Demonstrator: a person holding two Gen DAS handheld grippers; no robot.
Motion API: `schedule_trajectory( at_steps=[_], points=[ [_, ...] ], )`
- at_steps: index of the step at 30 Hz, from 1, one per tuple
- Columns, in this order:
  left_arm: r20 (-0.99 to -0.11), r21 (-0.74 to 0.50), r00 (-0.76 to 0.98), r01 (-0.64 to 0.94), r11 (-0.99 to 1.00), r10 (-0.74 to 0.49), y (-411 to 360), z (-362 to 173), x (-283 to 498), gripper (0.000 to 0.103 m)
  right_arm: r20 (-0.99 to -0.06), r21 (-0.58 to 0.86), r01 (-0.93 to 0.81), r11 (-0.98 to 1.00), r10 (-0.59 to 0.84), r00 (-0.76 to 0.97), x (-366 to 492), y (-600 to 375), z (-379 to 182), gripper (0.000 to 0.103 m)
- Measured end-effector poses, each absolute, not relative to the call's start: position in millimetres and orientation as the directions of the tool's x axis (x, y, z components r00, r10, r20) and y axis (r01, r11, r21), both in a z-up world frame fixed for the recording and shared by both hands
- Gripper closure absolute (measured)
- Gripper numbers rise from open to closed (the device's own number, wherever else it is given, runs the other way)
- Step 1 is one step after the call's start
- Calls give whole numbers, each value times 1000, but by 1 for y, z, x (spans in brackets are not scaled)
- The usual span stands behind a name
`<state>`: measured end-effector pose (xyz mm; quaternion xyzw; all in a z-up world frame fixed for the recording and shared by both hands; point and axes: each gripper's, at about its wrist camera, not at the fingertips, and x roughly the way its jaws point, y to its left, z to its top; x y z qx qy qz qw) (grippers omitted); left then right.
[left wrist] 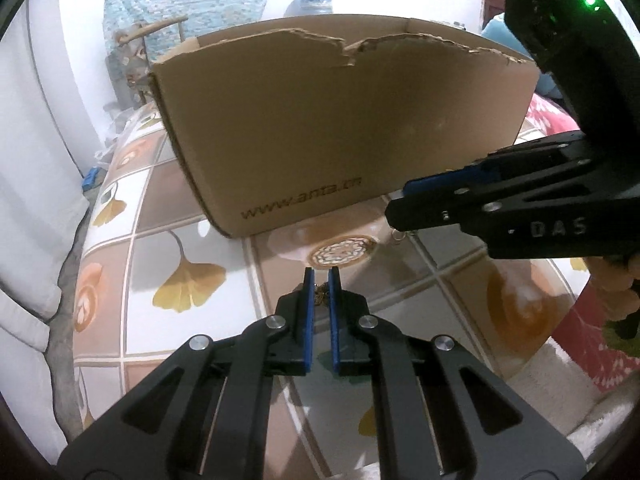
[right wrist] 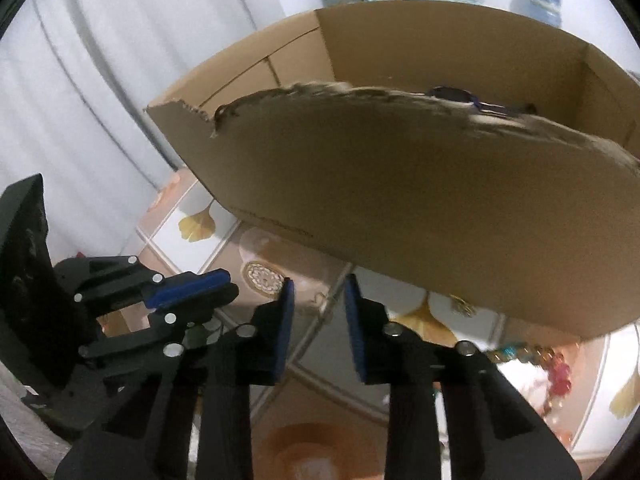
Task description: Organize jewelry
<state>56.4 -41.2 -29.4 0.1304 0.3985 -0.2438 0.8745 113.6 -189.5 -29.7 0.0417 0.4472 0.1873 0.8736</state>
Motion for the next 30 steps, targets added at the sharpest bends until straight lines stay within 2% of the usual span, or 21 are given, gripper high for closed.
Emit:
schedule_trajectory(
  at_steps=[6,19,23,30],
  points=[
    [-754,35,568,535,844,-329,-40,-31,55,97,-787,207,-307,929,344,512,111,-184,-33,92],
    [-748,27,565,550,835,-348,-38,-32,55,97,-793,273,-265,925,372,483,77,-204,-30,91],
    [-748,25,563,553,833,-351,-38,-32,54,97,-795,241,-305,921,368,483,70,-205,-28,66],
    [-743,29,565,562,827,-358,-38,-32,53,97,-807,131,-396,909,330,490,70,-191,-33,66]
  ],
)
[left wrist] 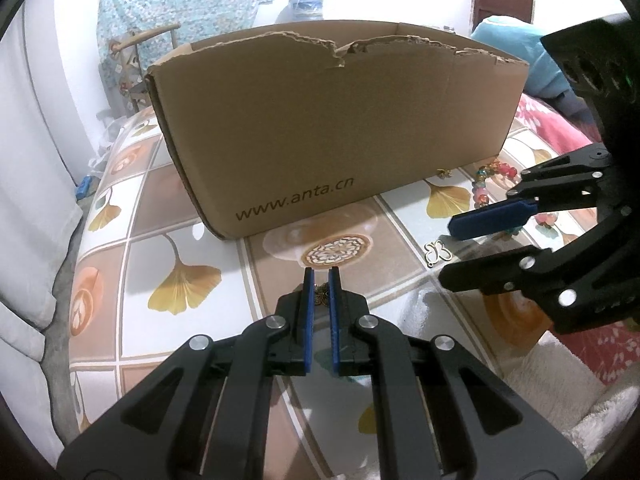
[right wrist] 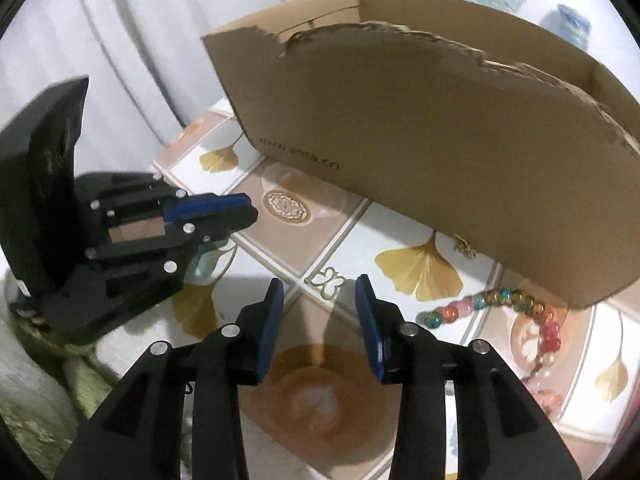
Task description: Organize jewelry
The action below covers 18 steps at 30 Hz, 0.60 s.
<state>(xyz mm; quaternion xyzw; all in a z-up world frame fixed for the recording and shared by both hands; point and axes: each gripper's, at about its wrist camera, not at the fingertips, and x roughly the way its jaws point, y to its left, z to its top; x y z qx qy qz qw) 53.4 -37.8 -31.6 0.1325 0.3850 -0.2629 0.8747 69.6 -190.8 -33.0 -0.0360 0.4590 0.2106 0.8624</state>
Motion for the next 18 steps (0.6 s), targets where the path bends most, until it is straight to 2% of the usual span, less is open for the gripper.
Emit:
schedule_trajectory(
  at_steps=[7,9,12,18],
  points=[
    [-744,41,565,572,819,-357,-39,-32,53,97,-799,92,-473,877,348,490,72,-187,-34,68],
    [-743,42,565,573,818,-358,-39,-32,53,97,-803,80,-474,877,339,490,74,-187,-35,77],
    [-743,42,566,573,819,-358,-39,-32,53,97,-806,98,-474,875,349,478,78,-193,-35,84],
    [-742,51,568,576,816,-355,-41,-31,53,97,-812,68,-496,866,337,476,78,-194,-34,92]
  ],
)
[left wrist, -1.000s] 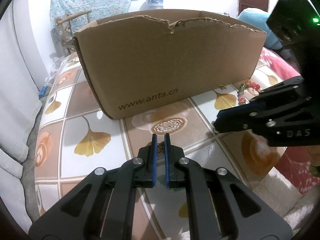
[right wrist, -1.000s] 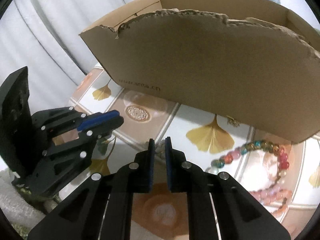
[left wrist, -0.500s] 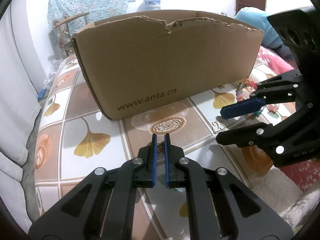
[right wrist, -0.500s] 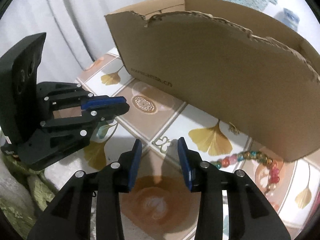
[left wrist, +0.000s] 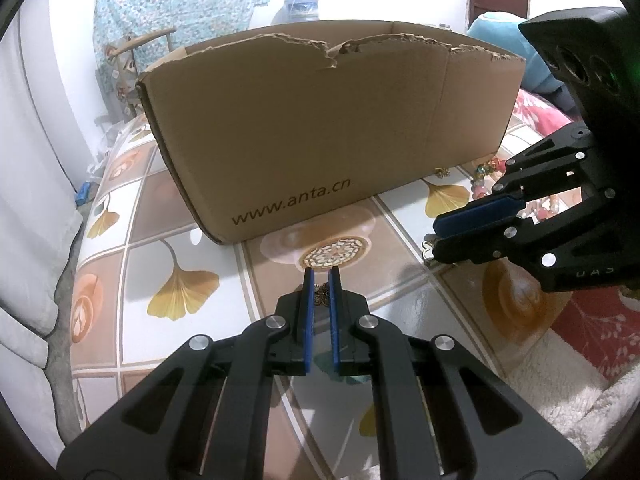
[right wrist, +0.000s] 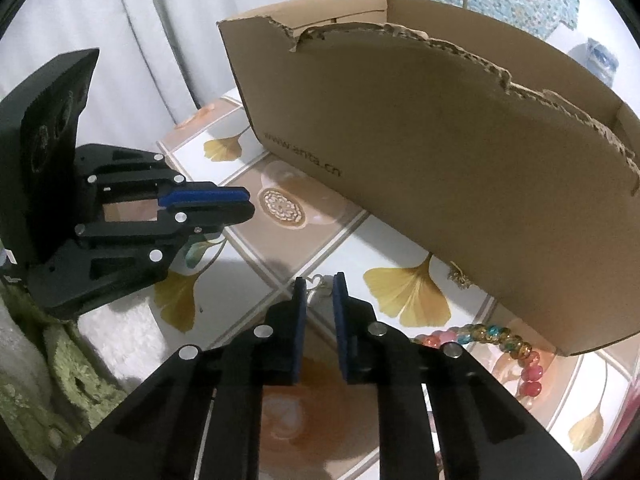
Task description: Organize jewelry
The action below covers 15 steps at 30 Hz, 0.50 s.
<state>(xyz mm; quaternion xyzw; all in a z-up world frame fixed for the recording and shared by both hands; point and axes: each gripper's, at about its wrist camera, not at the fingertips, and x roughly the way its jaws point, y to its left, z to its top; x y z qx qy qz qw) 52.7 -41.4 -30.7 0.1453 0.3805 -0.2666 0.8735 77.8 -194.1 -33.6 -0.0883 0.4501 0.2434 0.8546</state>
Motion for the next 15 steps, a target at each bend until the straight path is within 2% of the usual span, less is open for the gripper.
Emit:
schedule_trajectory(
  at_steps=[3,5,11,12,15],
  points=[
    [-741,53,570,576,816,-354,-43,-31,53,97,-812,71,-503,861,343,473,77,-197,-33,92],
    [-739,56,573,576,815,-354,-44,-32,52,97,-807,87,-489,868,349,476,78,-200,-33,100],
    [-728,62,581,584,809,-363,-47,-32,49,97,-794,126,-451,884,362,489,79,-208,-33,100],
    [-727,56,579,586,808,-370,-46,-31,48,103,-791,130,-448,885,365,491,78,-209,-32,100],
    [-715,46,581,594,803,-389,-46,-27,45,103,-779,133,-448,884,373,505,75,-210,-27,100]
  ],
)
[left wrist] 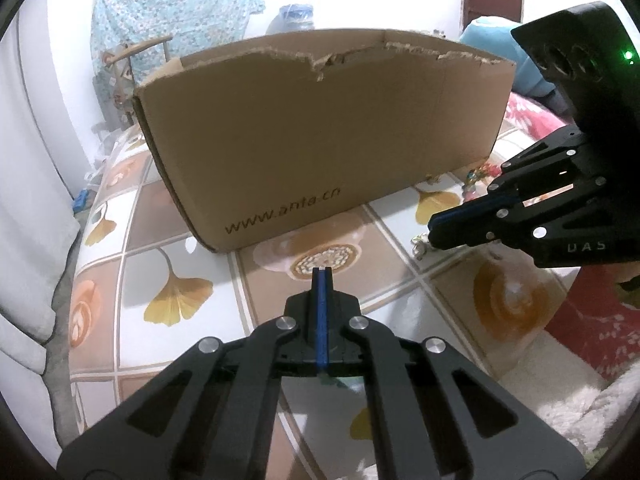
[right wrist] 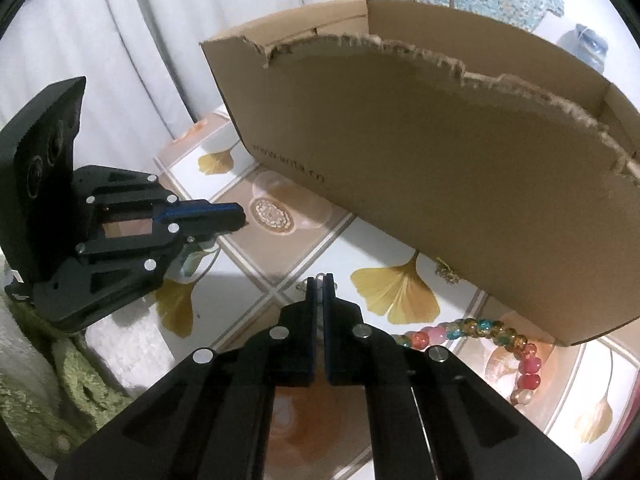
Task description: Organize jewelry
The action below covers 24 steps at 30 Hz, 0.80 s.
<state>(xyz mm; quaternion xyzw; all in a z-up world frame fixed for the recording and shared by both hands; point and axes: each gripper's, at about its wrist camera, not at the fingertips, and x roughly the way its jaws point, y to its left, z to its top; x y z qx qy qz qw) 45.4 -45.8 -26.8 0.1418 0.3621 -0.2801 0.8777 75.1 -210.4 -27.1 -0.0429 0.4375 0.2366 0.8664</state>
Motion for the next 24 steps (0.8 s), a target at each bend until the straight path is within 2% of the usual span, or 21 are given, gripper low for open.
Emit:
schedule_trajectory(
  at_steps=[8,10,11,12,13,15,24],
  points=[
    [-723,36,564,608,793,-400,-45,-22,42,103,-773,150,-445,883,385,504,72,-212,-20,99],
    [-723,19,557,609,793,-410,-41,-20,42,103,-774,156,-445,882,389,499,72,-211,-20,92],
    [-724,14,553,609,793,-412,-40,-19,42,102,-773,160,-443,882,391,500,71,-212,-20,81],
    [-727,7,548,608,794,-414,-39,-18,42,96,-768,163,-441,883,394,504,70,-212,-19,71],
    [-729,2,546,605,796,-413,-37,-17,41,87,-765,165,-441,882,396,507,70,-212,-18,69],
    [-727,-4,549,597,802,-412,-34,-15,40,82,-760,173,-438,882,402,510,68,-211,-17,69],
    [-744,-35,528,581,813,-409,-28,-18,48,80,-757,202,-404,892,404,513,66,-211,-20,69]
  ],
)
